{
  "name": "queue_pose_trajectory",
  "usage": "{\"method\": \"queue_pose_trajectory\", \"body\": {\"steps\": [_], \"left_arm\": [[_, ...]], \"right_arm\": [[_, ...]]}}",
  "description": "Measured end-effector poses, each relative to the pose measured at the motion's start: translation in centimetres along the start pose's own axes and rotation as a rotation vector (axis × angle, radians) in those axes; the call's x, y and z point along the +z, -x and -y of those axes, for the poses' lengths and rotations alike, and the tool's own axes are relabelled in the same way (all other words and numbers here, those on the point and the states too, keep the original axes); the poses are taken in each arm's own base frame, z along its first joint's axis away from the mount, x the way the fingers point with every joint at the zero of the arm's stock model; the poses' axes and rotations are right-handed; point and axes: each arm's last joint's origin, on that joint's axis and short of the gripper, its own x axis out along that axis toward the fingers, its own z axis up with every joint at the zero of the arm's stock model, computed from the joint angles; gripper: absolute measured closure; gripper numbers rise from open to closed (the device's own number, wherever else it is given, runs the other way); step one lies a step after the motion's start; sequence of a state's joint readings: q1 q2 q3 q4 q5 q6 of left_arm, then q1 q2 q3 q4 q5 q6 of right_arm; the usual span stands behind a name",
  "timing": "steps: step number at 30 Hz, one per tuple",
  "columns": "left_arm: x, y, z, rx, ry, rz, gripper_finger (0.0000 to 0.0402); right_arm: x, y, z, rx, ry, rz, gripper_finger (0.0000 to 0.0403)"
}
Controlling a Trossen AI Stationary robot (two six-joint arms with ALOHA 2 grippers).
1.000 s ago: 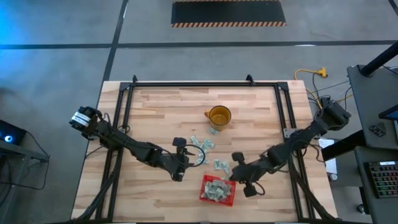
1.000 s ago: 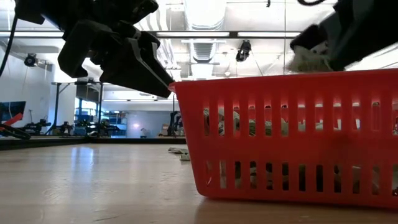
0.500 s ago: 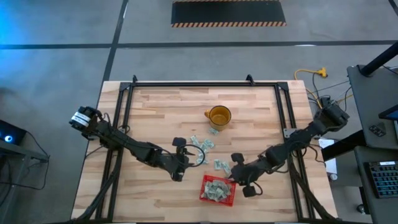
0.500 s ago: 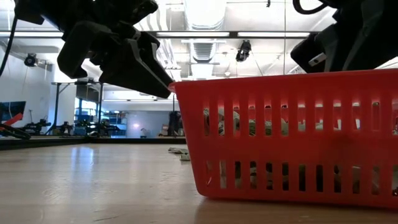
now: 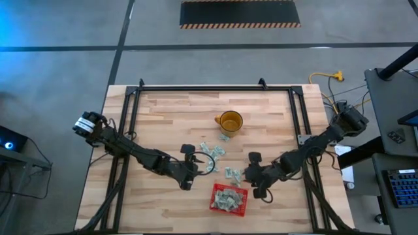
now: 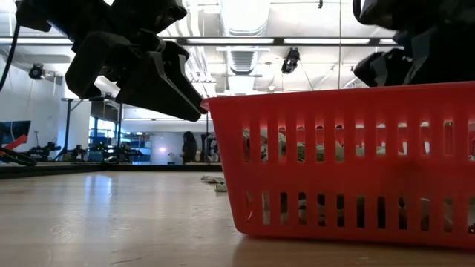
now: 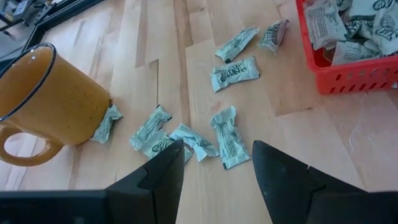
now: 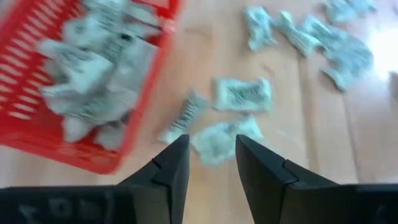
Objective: Pick and place Stevia / Truvia into bins
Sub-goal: Put the stevia packet into the bin
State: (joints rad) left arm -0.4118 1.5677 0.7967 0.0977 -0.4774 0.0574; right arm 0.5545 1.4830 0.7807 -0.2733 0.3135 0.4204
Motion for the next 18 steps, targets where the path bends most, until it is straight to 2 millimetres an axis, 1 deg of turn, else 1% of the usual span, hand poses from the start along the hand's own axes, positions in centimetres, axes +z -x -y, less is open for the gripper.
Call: {"method": "queue_pose_trajectory", "body": {"steps": [3,6,9,12,14,18], "left_arm": [[0.0,0.0,0.0,0.0,0.002,0.002,0.0228],[0.1,0.0,0.0,0.0,0.005,0.006,0.0228],[0.0,0.0,0.0,0.013,0.005,0.005,0.0228],[-0.2,-0.2,-0.6,0.105,0.038,-0.008,0.0228],[-0.7,-0.7,-1.3,0.141,0.07,-0.031,0.0228],[-2.1,-2.3,-2.7,0.136,0.099,-0.116,0.0228]], "right_arm": [[-0.2,-0.2,0.3,-0.019,-0.023,-0.029,0.028],[-0.4,-0.2,0.5,-0.037,-0.005,-0.048,0.028],[-0.6,-0.2,1.1,-0.136,0.044,-0.046,0.0281],[-0.4,-0.3,1.7,-0.233,0.067,-0.014,0.0286],[-0.3,-0.4,2.1,-0.242,0.068,-0.017,0.0289],[-0.2,-0.5,2.4,-0.242,0.057,-0.023,0.0296]]}}
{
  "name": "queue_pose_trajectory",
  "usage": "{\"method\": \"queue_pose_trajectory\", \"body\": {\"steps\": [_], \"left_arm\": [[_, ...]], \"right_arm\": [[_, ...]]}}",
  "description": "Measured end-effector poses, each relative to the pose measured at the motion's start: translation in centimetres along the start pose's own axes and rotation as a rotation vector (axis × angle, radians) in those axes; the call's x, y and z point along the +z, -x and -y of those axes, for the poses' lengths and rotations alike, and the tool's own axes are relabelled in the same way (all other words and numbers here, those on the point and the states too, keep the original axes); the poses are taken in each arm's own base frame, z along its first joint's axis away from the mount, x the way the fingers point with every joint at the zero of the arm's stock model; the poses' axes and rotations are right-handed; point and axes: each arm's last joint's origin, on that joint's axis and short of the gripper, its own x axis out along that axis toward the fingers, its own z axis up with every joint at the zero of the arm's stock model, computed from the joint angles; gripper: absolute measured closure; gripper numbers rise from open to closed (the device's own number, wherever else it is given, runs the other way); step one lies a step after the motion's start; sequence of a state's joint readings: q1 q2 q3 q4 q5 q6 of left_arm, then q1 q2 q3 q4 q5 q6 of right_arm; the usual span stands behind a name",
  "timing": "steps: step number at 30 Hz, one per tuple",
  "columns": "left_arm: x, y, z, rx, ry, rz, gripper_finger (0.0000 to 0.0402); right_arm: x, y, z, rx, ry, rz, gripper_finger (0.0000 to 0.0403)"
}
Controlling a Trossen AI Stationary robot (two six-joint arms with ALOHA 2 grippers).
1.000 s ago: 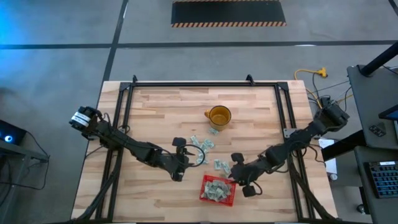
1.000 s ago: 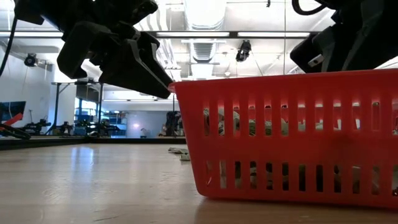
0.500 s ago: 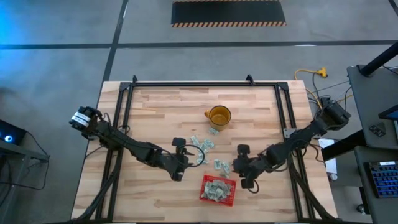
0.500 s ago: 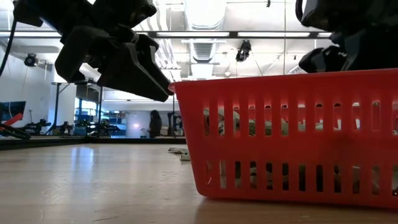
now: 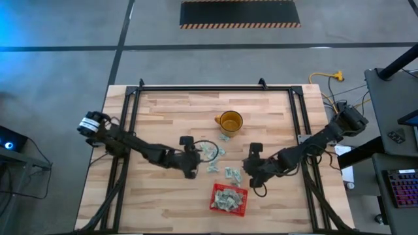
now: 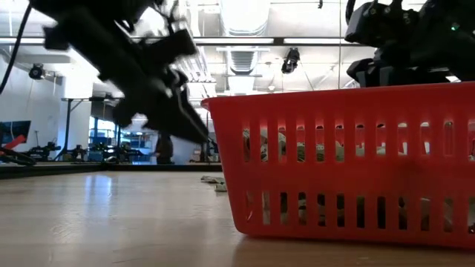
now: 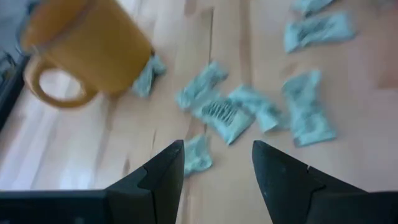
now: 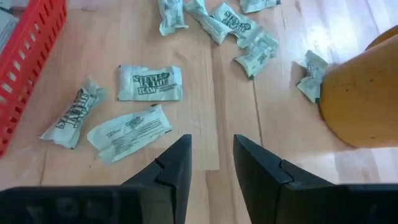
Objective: Pick and place Stevia / Truvia into bins
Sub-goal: Put the stevia packet into the bin
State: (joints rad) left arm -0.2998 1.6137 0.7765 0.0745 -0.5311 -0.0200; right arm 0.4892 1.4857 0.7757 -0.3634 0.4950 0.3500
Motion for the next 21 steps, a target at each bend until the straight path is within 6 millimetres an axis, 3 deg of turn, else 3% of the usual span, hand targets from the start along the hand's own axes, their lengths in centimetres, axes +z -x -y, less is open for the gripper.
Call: {"method": "queue_pose_trajectory", "body": {"steps": [6,10,21], "left_arm": [[-1.4,-3.1,-2.4,0.035,0.009,-0.1,0.0228],[-1.4,-4.4,-3.5,-0.038,0.043,-0.077,0.0228],[-1.9,-5.2,-4.1,-0.142,0.077,-0.092,0.0241]], "right_arm": [[0.0,0.0,0.0,0.007,-0.002,-0.001,0.0304],[0.0,0.0,0.0,0.01,-0.003,-0.002,0.0307],[0.0,0.0,-0.2,0.053,-0.018,-0.014,0.0304]]}}
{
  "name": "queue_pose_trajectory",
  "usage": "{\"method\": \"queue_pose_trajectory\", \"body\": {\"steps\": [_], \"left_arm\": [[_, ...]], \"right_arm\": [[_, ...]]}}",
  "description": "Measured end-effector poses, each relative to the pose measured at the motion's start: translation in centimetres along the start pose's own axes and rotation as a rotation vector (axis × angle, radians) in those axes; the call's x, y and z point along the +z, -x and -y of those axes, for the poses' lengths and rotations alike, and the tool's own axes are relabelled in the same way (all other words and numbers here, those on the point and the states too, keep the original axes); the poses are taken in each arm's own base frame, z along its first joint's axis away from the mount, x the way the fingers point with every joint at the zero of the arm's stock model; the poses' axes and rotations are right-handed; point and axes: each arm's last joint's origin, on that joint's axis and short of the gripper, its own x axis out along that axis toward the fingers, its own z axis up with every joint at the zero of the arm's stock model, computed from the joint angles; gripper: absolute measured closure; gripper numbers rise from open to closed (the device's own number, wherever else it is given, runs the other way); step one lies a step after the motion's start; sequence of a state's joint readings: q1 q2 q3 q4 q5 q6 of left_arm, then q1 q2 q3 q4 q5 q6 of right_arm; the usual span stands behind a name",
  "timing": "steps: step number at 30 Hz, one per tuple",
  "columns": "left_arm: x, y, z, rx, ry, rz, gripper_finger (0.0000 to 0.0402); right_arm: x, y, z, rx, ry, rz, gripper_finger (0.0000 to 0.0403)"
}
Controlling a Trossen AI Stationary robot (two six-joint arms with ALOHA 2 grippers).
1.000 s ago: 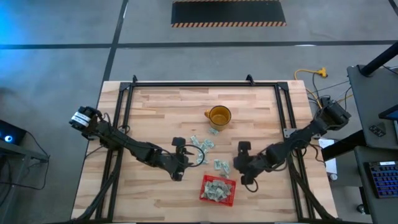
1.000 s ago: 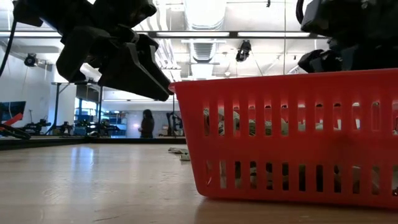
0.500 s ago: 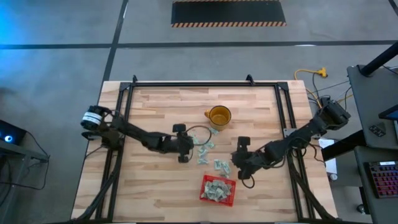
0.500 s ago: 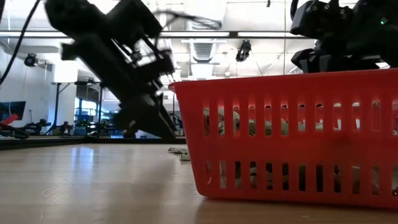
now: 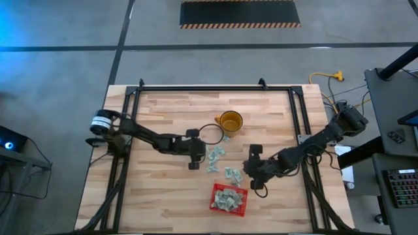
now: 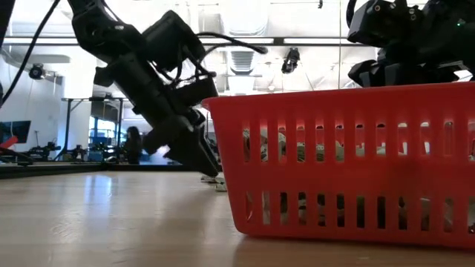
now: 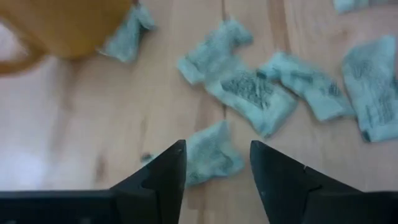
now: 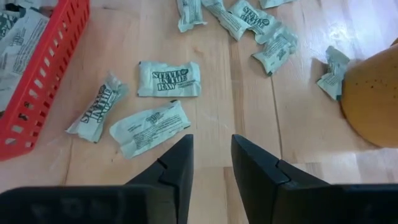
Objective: Pick and place Stevia / Truvia into bins
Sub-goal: Put the stevia packet into the bin
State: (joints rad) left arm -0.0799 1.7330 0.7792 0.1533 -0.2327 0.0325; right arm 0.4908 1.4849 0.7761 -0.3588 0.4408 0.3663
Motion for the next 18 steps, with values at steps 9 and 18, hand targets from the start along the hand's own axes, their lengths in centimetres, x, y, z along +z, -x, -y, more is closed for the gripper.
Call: {"method": "queue_pose_trajectory", "body": {"steps": [9,18], "left_arm": [[-0.9,-1.2,-0.1,-0.058,-0.005,-0.051,0.0332],[-0.5,-0.4,-0.3,-0.035,-0.017,-0.043,0.0399]], "right_arm": [[0.0,0.0,0.0,0.0,0.0,-0.001,0.0316],[0.0,0.0,0.0,0.01,0.001,-0.007,0.0312]]}}
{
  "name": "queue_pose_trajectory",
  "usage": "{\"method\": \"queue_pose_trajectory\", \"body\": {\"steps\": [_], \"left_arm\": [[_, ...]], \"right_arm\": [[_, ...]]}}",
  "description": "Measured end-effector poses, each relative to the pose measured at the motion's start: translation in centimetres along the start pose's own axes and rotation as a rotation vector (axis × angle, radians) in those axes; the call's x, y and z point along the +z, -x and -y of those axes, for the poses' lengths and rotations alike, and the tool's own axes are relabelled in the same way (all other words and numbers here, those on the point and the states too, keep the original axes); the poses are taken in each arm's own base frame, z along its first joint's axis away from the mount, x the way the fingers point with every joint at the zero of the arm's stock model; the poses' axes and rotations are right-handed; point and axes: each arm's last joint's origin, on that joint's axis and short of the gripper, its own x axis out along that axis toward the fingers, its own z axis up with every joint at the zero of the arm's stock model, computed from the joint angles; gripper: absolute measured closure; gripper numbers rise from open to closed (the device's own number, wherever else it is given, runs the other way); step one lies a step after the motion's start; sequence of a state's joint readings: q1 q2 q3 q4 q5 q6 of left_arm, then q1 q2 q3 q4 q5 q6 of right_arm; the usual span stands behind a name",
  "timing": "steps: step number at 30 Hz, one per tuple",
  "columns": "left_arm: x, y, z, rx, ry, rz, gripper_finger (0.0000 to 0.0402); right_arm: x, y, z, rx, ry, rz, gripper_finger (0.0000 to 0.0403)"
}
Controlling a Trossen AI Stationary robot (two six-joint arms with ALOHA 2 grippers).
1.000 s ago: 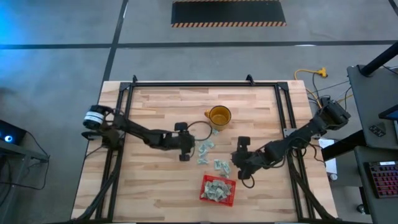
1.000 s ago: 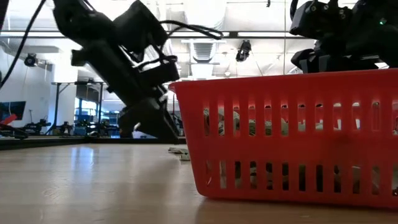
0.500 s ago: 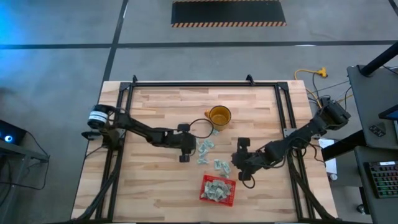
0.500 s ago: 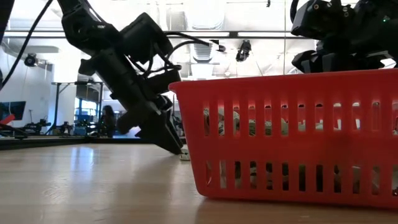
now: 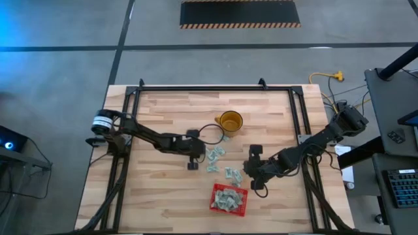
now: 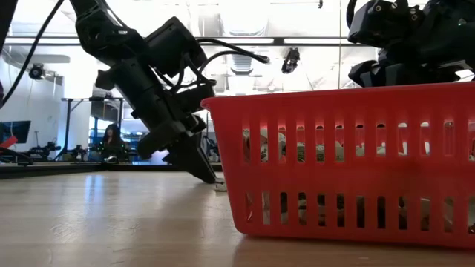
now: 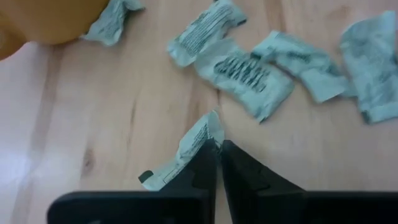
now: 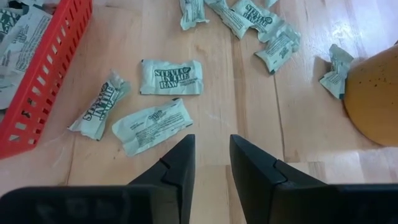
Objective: Pick and place Stevia / Truvia into bins
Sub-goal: Put the stevia packet into the bin
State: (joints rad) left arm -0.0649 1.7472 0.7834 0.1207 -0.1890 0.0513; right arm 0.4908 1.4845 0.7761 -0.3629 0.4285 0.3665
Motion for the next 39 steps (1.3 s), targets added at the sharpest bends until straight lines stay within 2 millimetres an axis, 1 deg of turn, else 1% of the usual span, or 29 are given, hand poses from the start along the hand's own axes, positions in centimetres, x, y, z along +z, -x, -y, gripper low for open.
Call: {"method": "queue_pose_trajectory", "body": {"steps": [6,9,16,26,28,31,34,39], "left_arm": [[0.4,0.8,0.3,-0.002,0.004,0.022,0.0401],[0.1,0.7,0.3,-0.005,0.002,0.007,0.0401],[-0.3,0.5,0.0,0.004,-0.01,-0.032,0.0401],[-0.1,0.3,-0.4,0.005,-0.01,-0.019,0.0401],[0.0,0.2,-0.7,0.015,-0.001,-0.01,0.0401],[0.2,0.2,-0.8,0.017,0.003,0.007,0.0401],[0.2,0.2,-0.8,0.014,0.003,0.008,0.039],[0.2,0.1,-1.4,0.029,0.012,0.01,0.0353]], "right_arm": [[0.0,0.1,0.0,0.013,-0.002,-0.005,0.0319],[0.0,0.1,-0.1,0.022,-0.021,-0.008,0.0324],[-0.2,0.1,-0.3,0.123,-0.024,-0.049,0.0331],[-0.1,0.1,-0.3,0.134,-0.019,-0.047,0.0323],[0.1,-0.2,-0.2,0.148,-0.011,-0.029,0.0323],[0.1,-0.8,0.0,0.218,0.002,-0.001,0.0325],[0.1,-1.5,0.5,0.308,0.004,0.049,0.0324],[-0.4,-2.2,1.9,0.278,-0.008,0.028,0.0318]]}}
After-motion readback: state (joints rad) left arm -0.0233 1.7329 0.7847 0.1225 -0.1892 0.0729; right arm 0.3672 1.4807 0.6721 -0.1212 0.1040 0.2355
